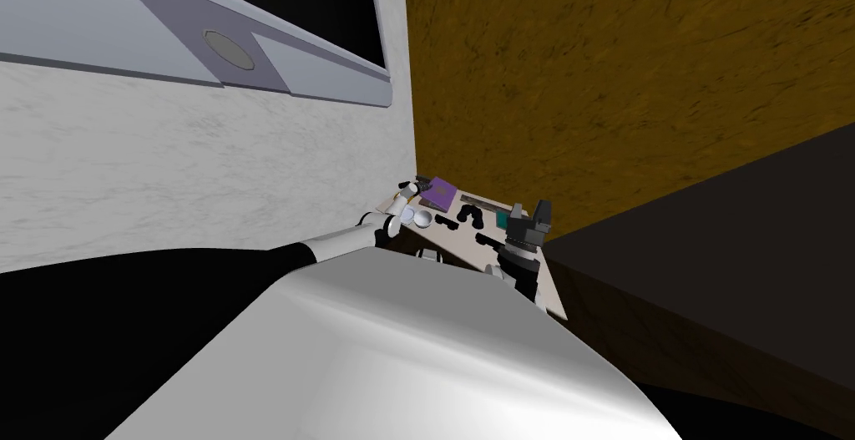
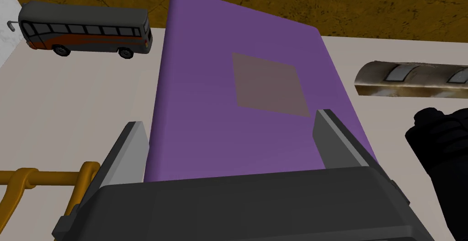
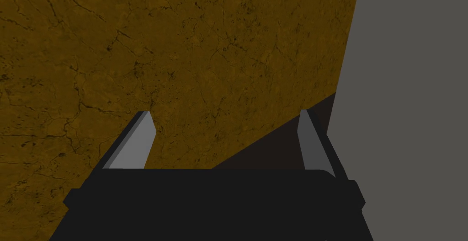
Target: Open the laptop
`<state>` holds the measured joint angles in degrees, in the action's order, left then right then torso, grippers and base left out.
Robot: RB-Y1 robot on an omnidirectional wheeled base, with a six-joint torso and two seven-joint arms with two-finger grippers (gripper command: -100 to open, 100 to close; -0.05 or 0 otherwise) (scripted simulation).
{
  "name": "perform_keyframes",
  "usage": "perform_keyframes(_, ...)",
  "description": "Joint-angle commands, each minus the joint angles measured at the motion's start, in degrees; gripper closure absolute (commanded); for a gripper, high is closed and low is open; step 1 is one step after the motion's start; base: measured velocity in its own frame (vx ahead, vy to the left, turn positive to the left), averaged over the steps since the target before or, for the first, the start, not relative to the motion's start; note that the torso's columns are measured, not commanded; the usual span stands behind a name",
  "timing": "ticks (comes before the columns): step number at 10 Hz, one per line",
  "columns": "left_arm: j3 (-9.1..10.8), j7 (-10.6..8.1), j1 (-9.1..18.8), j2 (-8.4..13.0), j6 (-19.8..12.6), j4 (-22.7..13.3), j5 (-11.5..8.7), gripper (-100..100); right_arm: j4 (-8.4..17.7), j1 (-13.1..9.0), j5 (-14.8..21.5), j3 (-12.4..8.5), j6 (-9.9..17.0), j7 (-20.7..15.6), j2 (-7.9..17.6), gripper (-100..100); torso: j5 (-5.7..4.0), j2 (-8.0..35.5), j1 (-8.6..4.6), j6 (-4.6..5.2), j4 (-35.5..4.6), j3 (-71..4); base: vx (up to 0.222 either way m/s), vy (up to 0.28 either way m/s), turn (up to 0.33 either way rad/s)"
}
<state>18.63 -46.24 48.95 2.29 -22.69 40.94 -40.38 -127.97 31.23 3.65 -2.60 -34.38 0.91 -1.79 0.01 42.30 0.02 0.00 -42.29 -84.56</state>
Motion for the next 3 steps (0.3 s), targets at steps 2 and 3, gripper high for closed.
perform_keyframes(2, 0.00, 0.00, 0.00, 0.00, 0.00, 0.00, 0.00, 0, 0.00, 0.00, 0.00, 0.00, 0.00, 0.00, 0.00, 0, -0.01, -0.02, -0.02, 0.00, 0.01, -0.01, 0.000, 0.000, 0.000)
perform_keyframes(3, 0.00, 0.00, 0.00, 0.00, 0.00, 0.00, 0.00, 0, 0.00, 0.00, 0.00, 0.00, 0.00, 0.00, 0.00, 0, -0.01, -0.02, -0.03, 0.00, 0.01, -0.02, 0.000, 0.000, 0.000)
